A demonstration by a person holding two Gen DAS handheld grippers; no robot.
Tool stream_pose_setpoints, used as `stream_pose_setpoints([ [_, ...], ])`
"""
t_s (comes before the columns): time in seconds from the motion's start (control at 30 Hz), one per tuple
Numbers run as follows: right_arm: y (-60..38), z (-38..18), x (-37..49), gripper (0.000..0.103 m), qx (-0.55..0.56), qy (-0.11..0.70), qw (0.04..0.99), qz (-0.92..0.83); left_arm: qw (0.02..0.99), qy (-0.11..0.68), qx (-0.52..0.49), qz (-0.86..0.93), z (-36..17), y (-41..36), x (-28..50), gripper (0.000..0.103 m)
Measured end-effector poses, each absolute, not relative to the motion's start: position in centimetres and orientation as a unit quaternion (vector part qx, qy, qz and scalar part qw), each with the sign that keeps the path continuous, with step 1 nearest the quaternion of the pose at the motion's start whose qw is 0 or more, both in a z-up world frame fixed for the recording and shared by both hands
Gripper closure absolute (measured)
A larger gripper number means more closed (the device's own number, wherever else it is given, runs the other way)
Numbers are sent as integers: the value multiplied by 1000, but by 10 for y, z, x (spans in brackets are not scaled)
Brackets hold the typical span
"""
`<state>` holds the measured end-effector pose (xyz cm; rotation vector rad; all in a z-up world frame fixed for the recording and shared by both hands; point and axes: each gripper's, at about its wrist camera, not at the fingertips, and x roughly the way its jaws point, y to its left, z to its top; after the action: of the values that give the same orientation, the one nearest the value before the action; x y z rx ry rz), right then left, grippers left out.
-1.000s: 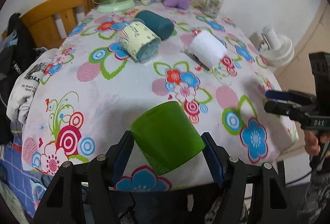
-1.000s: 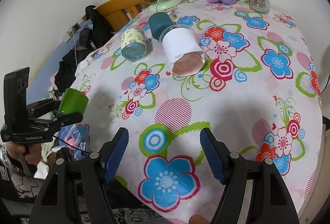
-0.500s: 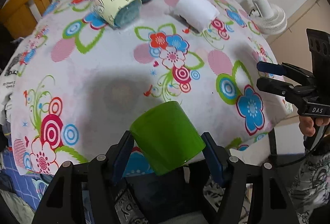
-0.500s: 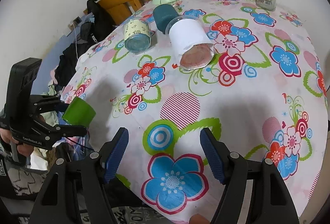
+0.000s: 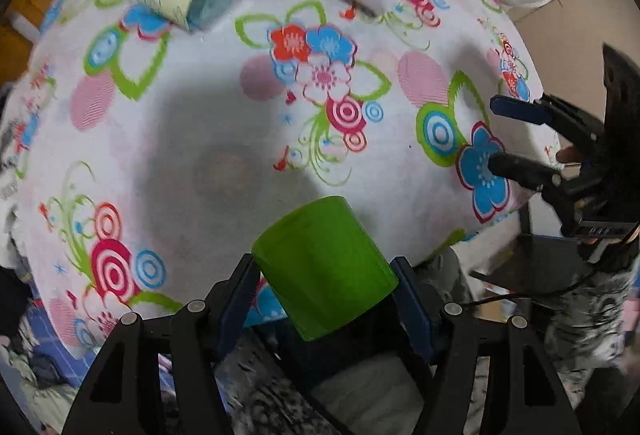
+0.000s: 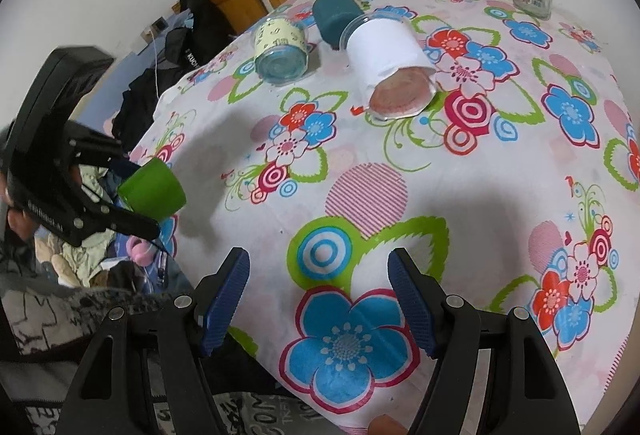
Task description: Flip cup upside down
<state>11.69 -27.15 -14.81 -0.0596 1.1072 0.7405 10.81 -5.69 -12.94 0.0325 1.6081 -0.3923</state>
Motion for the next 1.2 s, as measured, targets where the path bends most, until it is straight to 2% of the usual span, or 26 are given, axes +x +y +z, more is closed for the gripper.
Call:
stream_pose_setpoints([
  [0.47, -260, -151, 101, 29, -89, 501, 796, 327, 597, 779, 47, -185, -143, -69, 136, 34],
  [0.93, -246, -156, 98, 29, -101, 502, 790, 338, 591, 785, 52, -178, -152, -77, 152, 33],
  [0.97, -246, -156, 99, 29, -101, 503, 789, 337, 594, 783, 48, -177, -150, -76, 156, 32],
  [1.03, -245, -157, 98, 29, -101, 503, 789, 337, 601, 778, 36, -177, -146, -70, 162, 24],
  [1.2, -245, -157, 98, 29, -100, 503, 789, 338, 630, 755, 11, -179, -133, -63, 174, 18],
])
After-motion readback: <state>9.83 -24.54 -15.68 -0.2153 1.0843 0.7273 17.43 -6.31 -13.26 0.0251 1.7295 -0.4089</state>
